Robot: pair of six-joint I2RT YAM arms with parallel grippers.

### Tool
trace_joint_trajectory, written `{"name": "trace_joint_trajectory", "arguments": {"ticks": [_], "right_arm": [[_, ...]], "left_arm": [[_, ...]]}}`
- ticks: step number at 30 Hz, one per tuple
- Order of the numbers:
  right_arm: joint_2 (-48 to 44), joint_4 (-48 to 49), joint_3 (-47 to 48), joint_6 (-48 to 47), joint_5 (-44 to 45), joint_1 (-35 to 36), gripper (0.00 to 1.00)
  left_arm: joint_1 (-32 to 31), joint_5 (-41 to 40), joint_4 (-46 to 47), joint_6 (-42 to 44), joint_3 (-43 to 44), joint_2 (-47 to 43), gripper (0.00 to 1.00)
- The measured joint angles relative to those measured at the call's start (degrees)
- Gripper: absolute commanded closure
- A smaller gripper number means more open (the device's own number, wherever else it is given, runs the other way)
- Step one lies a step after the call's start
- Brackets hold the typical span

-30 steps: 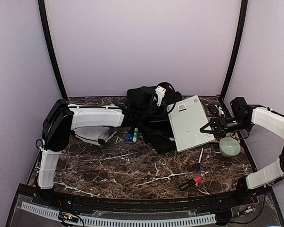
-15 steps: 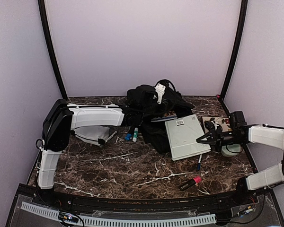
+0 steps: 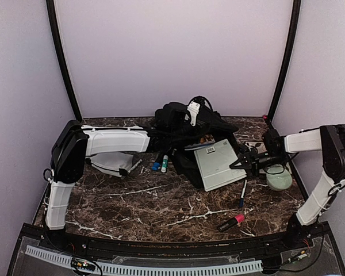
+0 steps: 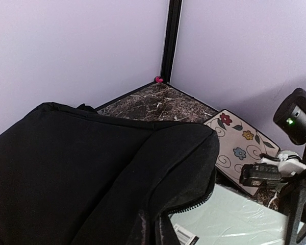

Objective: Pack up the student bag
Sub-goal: Place the book in the largest pocket of the bag.

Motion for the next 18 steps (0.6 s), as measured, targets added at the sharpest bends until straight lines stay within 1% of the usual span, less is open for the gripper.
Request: {"name": "trace_joint_trajectory", "arguments": {"ticks": [3, 9, 12, 16, 18], "right_arm": [[4.4, -1.4, 2.6, -2.2, -0.6, 1.2, 1.0], [12.9, -8.8, 12.7, -10.6, -1.5, 2.3, 1.0], [18.7, -15.0, 19.6, -18.4, -2.9, 2.7, 1.0], [28.3, -28.4, 30.6, -32.6, -5.7, 3.4, 1.0], [31.7, -33.0, 33.9, -37.5, -6.5, 3.7, 1.0]], "left_arm": [[0.0, 0.8, 0.0, -0.9, 0.0, 0.0, 1.0], [0.2, 2.6, -0.1, -1.7, 0.0, -0.1, 1.0], [0.3, 3.7, -0.1, -1.7, 0.0, -0.1, 1.0], [0.4, 5.2, -0.2, -1.7, 0.0, -0.1, 1.0], [0.4, 6.0, -0.2, -1.7, 0.0, -0.1, 1.0]]}}
